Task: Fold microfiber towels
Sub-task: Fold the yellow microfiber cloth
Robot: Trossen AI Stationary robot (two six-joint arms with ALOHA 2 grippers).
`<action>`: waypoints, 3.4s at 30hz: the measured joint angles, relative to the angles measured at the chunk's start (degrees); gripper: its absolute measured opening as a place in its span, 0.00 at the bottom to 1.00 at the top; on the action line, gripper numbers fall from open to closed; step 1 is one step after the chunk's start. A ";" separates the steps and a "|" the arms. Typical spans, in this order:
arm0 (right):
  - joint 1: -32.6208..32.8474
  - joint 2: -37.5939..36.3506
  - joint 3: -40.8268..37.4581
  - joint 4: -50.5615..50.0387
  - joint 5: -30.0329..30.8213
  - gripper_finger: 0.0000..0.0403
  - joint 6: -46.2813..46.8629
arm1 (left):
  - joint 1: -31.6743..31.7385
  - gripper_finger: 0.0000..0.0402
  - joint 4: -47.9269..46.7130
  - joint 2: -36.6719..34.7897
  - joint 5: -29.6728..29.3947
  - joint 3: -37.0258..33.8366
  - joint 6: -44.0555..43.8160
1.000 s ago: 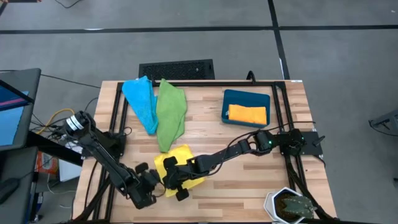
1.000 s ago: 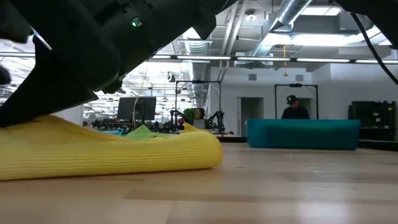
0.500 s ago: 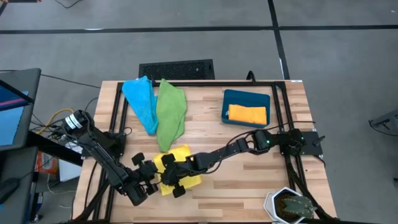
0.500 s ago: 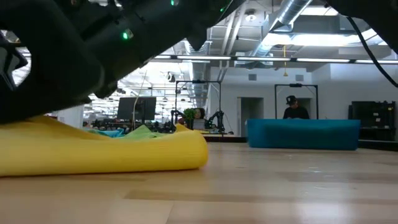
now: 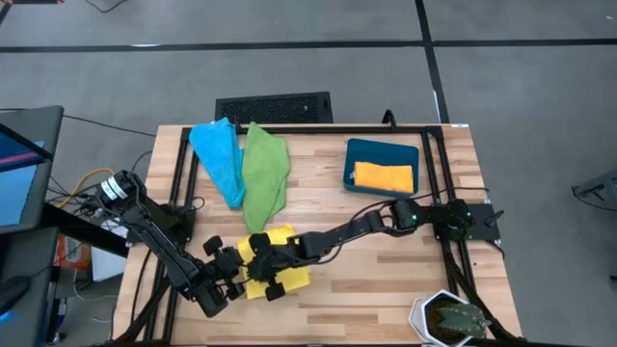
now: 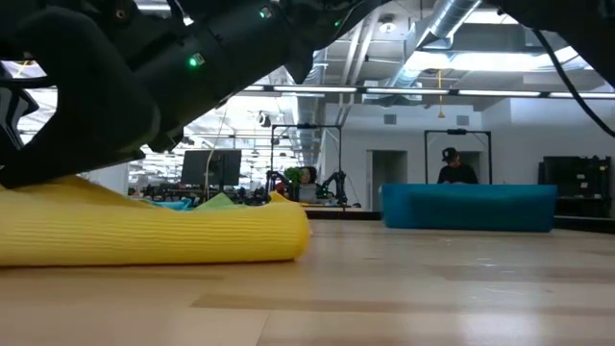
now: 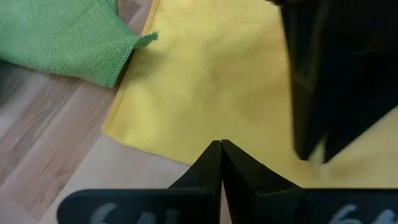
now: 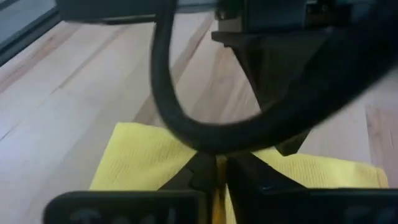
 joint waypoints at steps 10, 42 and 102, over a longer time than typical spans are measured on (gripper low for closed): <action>-0.98 0.00 0.00 2.82 -2.81 0.35 0.00 | 0.00 0.00 0.07 0.00 0.04 0.00 0.31; -3.27 -23.37 0.02 -53.70 -2.27 0.43 10.41 | 2.68 0.48 19.45 -9.35 3.50 -7.87 5.65; -4.62 -15.78 -16.04 -24.27 -1.25 0.06 12.04 | 0.79 0.00 17.97 -1.57 5.97 -3.30 -1.44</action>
